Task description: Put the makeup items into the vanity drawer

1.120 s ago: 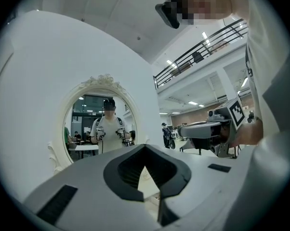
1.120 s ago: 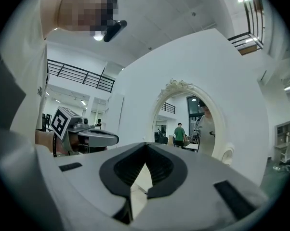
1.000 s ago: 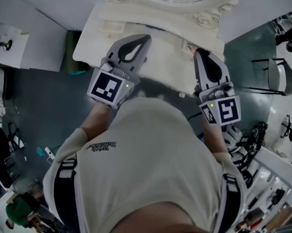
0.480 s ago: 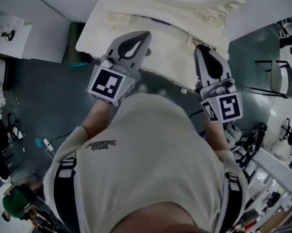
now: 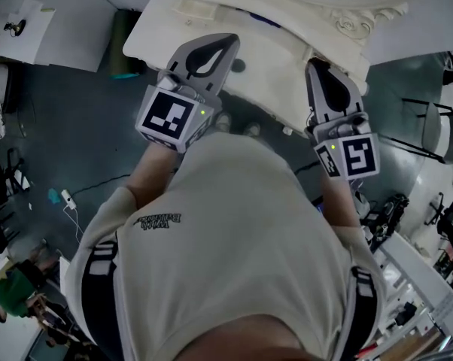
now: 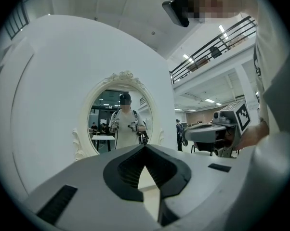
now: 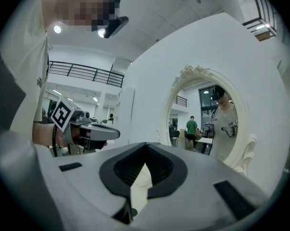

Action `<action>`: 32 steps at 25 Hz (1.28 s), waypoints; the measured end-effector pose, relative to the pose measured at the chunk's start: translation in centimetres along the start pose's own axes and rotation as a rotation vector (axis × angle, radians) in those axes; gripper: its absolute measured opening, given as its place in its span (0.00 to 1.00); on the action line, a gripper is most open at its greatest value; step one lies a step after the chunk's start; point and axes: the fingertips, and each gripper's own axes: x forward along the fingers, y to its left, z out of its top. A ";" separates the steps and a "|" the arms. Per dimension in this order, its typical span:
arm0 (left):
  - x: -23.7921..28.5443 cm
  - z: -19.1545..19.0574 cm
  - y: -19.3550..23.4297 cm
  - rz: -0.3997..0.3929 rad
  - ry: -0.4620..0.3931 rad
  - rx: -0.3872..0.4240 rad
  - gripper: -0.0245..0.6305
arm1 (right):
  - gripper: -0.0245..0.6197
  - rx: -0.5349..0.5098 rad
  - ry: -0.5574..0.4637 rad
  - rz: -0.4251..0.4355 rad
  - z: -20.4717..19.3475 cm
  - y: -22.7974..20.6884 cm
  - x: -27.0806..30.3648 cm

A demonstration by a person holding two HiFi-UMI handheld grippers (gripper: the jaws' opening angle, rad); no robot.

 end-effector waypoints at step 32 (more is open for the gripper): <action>6.1 -20.8 11.0 0.107 0.327 -0.199 0.06 | 0.21 -0.002 0.508 0.345 -22.4 4.3 18.1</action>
